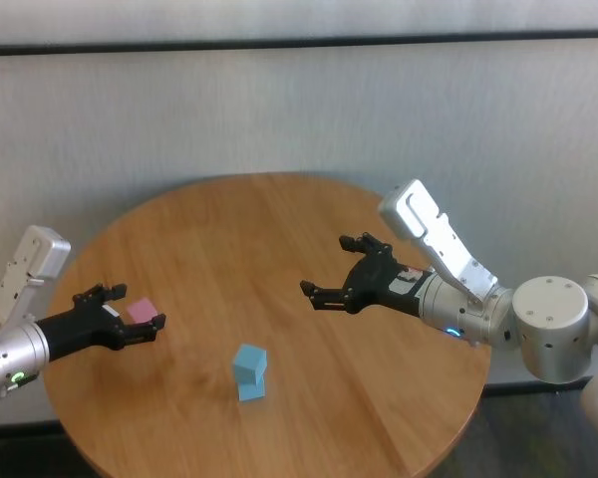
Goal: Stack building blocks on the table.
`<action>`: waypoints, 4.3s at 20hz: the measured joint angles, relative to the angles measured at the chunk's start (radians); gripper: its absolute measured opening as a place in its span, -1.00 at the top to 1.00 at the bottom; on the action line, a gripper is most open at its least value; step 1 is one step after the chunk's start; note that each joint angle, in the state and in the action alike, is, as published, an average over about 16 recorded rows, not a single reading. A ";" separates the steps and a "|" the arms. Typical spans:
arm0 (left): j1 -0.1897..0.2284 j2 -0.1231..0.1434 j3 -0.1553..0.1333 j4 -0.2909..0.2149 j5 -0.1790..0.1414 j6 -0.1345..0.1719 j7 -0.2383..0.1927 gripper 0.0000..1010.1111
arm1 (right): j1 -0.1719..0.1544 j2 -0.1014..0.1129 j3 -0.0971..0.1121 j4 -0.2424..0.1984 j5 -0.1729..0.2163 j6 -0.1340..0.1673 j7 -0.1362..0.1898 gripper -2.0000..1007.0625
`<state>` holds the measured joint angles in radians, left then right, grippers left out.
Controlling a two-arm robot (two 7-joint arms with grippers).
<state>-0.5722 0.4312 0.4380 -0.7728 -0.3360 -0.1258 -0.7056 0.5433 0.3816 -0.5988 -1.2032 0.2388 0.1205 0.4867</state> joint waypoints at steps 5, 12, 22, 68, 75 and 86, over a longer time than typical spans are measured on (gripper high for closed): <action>-0.037 -0.022 -0.003 0.080 0.019 -0.042 -0.016 -0.98 | 0.000 0.000 0.000 0.000 0.000 0.000 0.000 -0.99; -0.076 -0.045 -0.009 0.163 0.038 -0.081 -0.039 -0.98 | 0.000 0.000 0.000 0.000 0.000 0.000 0.000 -0.99; -0.107 -0.066 -0.021 0.236 0.053 -0.101 -0.086 -0.98 | 0.000 0.000 0.000 0.000 0.000 0.000 0.000 -0.99; -0.059 -0.032 -0.056 0.062 0.004 -0.076 -0.160 0.22 | 0.000 0.000 0.000 0.000 0.000 0.000 0.000 -0.99; -0.058 0.009 -0.033 -0.039 -0.026 -0.063 -0.270 0.22 | 0.000 0.000 0.000 0.000 0.000 0.000 0.000 -0.99; -0.104 0.038 0.046 -0.092 -0.034 -0.033 -0.416 0.22 | 0.000 0.000 0.000 0.000 0.000 0.000 0.000 -0.99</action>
<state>-0.6760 0.4690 0.4842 -0.8648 -0.3698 -0.1591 -1.1213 0.5433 0.3816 -0.5987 -1.2031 0.2387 0.1205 0.4866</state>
